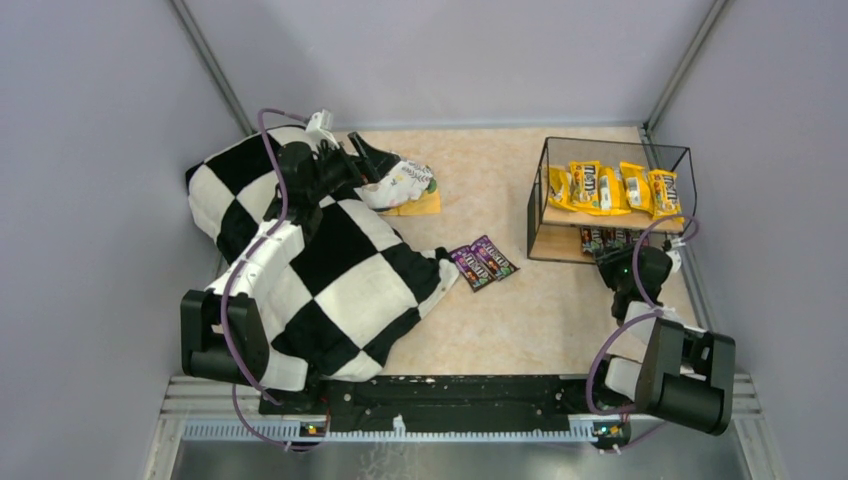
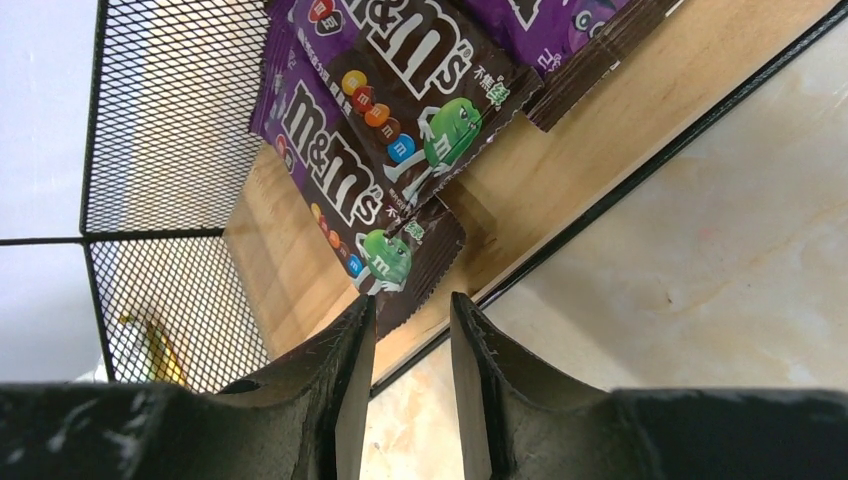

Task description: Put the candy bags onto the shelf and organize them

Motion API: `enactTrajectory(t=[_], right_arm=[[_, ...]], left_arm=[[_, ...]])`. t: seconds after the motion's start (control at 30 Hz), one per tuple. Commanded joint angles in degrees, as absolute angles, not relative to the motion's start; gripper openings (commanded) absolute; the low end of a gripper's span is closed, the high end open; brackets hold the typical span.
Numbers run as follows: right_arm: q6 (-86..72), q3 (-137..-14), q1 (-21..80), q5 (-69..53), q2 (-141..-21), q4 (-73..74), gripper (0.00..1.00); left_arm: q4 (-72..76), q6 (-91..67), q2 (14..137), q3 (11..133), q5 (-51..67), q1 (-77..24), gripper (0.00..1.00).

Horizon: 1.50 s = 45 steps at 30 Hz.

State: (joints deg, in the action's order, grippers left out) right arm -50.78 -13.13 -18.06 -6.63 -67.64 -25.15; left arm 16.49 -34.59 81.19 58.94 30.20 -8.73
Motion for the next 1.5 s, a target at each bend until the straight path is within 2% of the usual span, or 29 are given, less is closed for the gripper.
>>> enactTrajectory(t=[0.0, 0.33, 0.83, 0.9, 1.03, 1.23, 1.33, 1.47], right_arm=[[-51.36, -12.91, -18.22, -7.82, -70.30, -30.97, 0.33], [-52.73, -13.62, -15.92, -6.81, -72.58, -35.31, 0.18], [-53.74, -14.56, -14.63, -7.56, -76.42, -39.24, 0.17], [-53.49, -14.38, -14.61, -7.81, -75.75, -38.61, 0.21], [-52.72, -13.81, -14.67, -7.27, -69.79, -30.61, 0.39], [-49.34, -14.96, -14.81, -3.34, -51.81, -4.89, 0.60], [-46.27, -17.21, -14.87, -3.31, -42.36, 10.13, 0.62], [-42.01, -20.72, -14.79, -6.57, -34.76, 21.66, 0.62]], left_arm=[[18.95, -34.30, 82.02, 59.95, 30.43, -8.79, 0.99], [18.83, -34.19, 82.19, 60.03, 30.39, -8.79, 0.98], [18.95, -34.54, 81.98, 60.12, 30.77, -8.35, 0.98], [18.98, -34.52, 82.09, 60.04, 30.76, -8.35, 0.99], [18.95, -34.38, 82.18, 60.03, 30.59, -8.35, 0.98], [18.89, -34.45, 81.89, 60.12, 30.62, -8.35, 0.98], [18.83, -34.61, 81.96, 60.12, 30.73, -8.36, 0.98], [18.90, -34.76, 82.05, 60.11, 30.94, -8.44, 0.98]])
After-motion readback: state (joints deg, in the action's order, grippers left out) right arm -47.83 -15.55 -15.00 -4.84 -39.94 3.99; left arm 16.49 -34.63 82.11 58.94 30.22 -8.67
